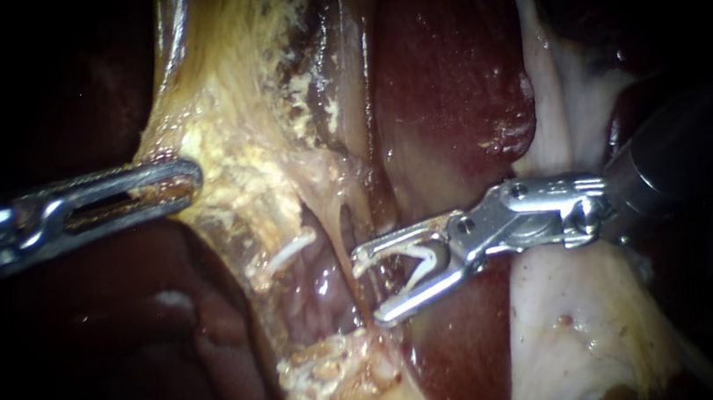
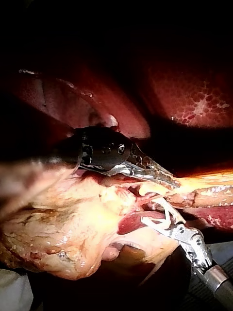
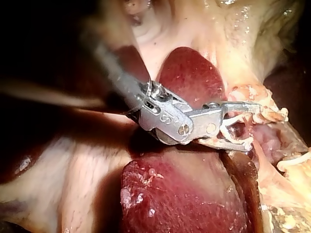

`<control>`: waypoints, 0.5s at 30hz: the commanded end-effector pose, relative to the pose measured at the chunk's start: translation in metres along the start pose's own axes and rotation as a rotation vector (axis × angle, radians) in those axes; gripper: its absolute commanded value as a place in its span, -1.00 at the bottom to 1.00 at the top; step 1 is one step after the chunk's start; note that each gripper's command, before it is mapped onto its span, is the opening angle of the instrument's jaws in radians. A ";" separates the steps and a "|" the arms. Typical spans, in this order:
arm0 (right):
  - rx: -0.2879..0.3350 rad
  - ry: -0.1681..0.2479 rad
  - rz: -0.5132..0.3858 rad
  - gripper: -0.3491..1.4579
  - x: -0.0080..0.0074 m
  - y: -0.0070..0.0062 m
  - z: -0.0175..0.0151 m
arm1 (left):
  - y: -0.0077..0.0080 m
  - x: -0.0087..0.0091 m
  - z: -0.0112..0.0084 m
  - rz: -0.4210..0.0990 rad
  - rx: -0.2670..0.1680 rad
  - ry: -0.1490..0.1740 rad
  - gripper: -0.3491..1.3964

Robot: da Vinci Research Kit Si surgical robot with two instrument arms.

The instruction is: Clipping first clip right tube

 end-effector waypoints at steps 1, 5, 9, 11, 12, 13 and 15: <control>-0.001 0.000 0.000 -0.06 -0.0001 0.0000 0.0003 | 0.0000 0.0000 0.0000 0.000 0.000 0.000 -1.00; -0.009 -0.004 -0.001 -0.05 -0.0002 0.0002 0.0004 | -0.0001 0.0000 -0.0001 0.000 -0.001 0.000 -1.00; -0.014 -0.010 0.000 -0.04 -0.0003 0.0003 0.0005 | -0.0004 -0.0001 -0.0002 -0.002 0.000 -0.003 -1.00; -0.015 -0.010 -0.001 -0.04 -0.0002 0.0004 0.0008 | -0.0004 -0.0001 -0.0003 -0.002 0.000 -0.003 -1.00; -0.016 -0.010 -0.001 -0.04 -0.0002 0.0004 0.0009 | -0.0005 -0.0001 -0.0003 -0.002 0.000 -0.003 -1.00; -0.016 -0.010 -0.002 -0.03 -0.0003 0.0005 0.0012 | -0.0005 -0.0001 -0.0003 -0.002 0.000 -0.003 -1.00; -0.018 -0.010 -0.003 -0.03 -0.0005 0.0005 0.0015 | -0.0005 -0.0001 -0.0003 -0.002 0.000 -0.003 -1.00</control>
